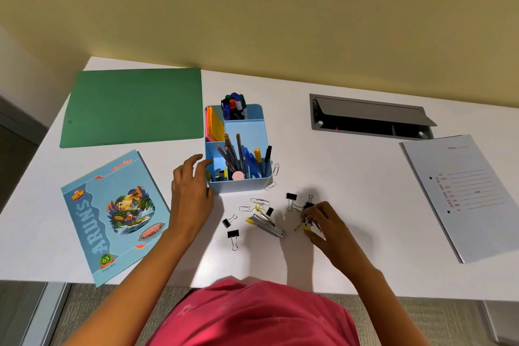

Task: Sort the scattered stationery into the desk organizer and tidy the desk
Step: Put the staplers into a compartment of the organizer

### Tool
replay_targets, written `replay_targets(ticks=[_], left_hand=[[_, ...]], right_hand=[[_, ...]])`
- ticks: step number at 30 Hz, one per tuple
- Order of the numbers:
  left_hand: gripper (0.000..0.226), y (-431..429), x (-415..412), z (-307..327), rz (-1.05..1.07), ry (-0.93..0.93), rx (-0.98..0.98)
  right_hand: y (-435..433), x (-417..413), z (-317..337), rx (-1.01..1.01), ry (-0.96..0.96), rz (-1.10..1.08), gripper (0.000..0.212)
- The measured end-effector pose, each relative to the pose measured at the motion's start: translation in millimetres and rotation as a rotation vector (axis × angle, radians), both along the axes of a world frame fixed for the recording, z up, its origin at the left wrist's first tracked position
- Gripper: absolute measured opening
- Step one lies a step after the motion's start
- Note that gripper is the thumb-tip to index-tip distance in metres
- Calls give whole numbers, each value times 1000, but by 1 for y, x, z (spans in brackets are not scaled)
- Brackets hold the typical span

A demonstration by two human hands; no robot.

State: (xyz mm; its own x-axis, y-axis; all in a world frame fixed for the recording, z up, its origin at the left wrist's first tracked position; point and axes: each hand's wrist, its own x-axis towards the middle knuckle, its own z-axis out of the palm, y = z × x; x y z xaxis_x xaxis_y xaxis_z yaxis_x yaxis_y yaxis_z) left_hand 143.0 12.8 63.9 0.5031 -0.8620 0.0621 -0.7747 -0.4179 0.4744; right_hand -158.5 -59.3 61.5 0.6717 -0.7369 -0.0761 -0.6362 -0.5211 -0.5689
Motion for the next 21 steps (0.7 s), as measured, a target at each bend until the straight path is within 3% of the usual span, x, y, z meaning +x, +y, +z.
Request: replay_targets(ticks=[7, 12, 16, 19, 21], left_hand=[[62, 1, -1, 3, 40, 34, -70], [57, 5, 2, 6, 132, 175, -207], [50, 5, 8, 6, 276, 418, -271], [42, 5, 9, 16, 362, 544, -298], [39, 4, 8, 25, 392, 592, -333]], right_hand=[[3, 26, 35, -30, -204, -132, 46], [9, 73, 74, -115, -396, -144, 31], [11, 130, 94, -251, -526, -134, 14], [11, 169, 104, -180, -635, -44, 17], [10, 193, 108, -176, -610, 7, 20]])
